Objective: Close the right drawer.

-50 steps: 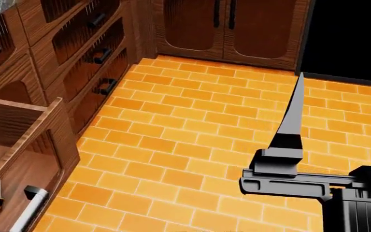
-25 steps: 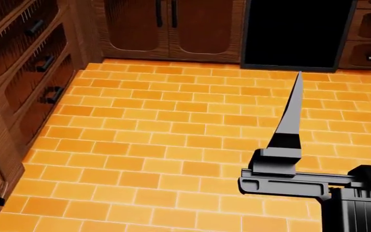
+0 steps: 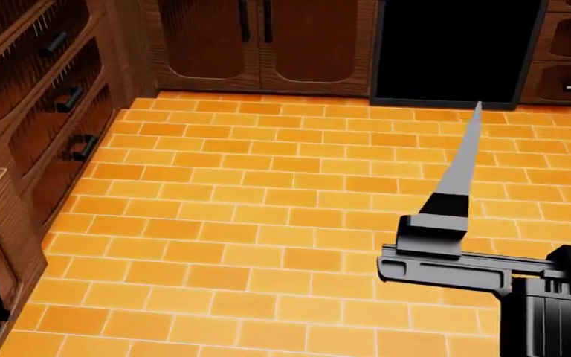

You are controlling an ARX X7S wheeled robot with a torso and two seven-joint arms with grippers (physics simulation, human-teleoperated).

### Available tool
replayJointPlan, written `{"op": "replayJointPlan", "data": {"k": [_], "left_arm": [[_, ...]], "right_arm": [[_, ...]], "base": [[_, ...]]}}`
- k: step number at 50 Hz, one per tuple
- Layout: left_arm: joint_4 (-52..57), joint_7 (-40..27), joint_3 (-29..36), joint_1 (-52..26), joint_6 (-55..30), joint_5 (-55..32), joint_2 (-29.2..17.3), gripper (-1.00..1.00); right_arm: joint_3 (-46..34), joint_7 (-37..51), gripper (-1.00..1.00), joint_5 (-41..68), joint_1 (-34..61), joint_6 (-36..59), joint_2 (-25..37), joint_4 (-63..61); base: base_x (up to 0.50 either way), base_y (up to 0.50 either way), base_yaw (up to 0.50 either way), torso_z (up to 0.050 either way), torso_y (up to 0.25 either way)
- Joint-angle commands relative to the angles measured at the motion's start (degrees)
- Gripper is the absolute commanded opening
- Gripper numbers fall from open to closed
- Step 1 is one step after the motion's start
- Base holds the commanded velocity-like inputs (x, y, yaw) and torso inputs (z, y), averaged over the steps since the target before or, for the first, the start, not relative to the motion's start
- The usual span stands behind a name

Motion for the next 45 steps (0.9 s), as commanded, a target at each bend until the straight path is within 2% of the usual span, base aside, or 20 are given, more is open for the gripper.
{"op": "replayJointPlan", "data": {"k": [1,45], "left_arm": [[-0.1,-0.3,0.1,0.1,0.5,0.2,-0.4,1.0],[-0.3,-1.0,1.5,-0.1,1.7,0.4,-1.4,1.0]], "right_arm": [[-2.7,0.6,1.0,-2.9,0.3,0.2,1.2,0.0],[-3.5,0.7,1.0,-2.2,-0.1,-1.7,2.3,0.6]], "base": [[0.5,0.03,0.0,0.0,0.0],[0.5,0.03,0.0,0.0,0.0]]}}
